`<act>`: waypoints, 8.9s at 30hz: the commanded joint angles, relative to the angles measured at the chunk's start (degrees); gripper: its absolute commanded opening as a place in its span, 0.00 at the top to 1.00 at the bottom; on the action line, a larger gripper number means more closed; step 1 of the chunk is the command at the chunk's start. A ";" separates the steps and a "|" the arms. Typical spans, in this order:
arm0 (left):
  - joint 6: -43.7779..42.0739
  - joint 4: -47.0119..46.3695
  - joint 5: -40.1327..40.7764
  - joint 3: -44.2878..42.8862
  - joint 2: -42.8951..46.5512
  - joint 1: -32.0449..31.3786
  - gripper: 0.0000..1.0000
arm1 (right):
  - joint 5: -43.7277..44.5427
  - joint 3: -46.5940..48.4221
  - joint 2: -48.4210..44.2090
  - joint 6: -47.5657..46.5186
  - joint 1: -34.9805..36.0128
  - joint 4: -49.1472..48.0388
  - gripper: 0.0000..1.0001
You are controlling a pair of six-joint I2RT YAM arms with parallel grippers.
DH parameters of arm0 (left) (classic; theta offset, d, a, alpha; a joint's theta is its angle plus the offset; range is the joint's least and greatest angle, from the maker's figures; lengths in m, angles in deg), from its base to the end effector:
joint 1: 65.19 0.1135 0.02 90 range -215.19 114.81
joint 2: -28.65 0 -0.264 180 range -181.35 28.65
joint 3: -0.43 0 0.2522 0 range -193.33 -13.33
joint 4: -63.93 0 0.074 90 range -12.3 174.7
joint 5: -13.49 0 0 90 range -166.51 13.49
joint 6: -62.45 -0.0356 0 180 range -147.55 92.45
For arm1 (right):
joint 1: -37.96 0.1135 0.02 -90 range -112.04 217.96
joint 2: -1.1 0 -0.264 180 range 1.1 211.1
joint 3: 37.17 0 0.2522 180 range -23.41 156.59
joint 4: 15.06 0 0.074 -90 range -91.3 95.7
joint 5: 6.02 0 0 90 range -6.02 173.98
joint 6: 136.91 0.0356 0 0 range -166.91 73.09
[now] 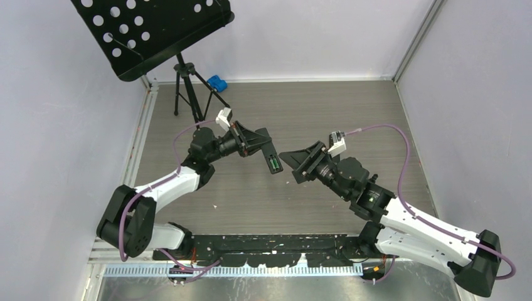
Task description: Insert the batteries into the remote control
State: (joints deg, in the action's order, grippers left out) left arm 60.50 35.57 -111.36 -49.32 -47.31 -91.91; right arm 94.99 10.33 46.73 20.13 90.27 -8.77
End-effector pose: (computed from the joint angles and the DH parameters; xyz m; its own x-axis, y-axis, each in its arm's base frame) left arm 0.2457 -0.1465 0.2621 -0.8774 -0.4766 -0.0554 0.0634 -0.0007 -0.9980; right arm 0.1253 0.1510 0.3021 -0.6264 0.6675 -0.4025 -0.2142 0.3490 0.9123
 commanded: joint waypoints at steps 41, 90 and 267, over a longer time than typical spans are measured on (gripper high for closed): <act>-41.14 31.81 3.77 -2.40 14.96 2.44 1.00 | -5.58 33.99 59.13 -42.87 -15.50 47.36 0.40; -25.91 27.89 6.98 -3.56 9.14 2.46 1.00 | -20.15 36.17 34.37 -29.94 -0.53 37.57 0.64; -4.21 -1.06 -7.31 2.24 7.39 -2.11 1.00 | -35.63 5.32 26.21 -0.60 -8.89 -31.77 0.76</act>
State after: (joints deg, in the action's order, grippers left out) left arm 55.80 37.21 -112.30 -45.78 -39.90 -91.98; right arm 56.78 10.72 70.73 20.74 81.73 -36.63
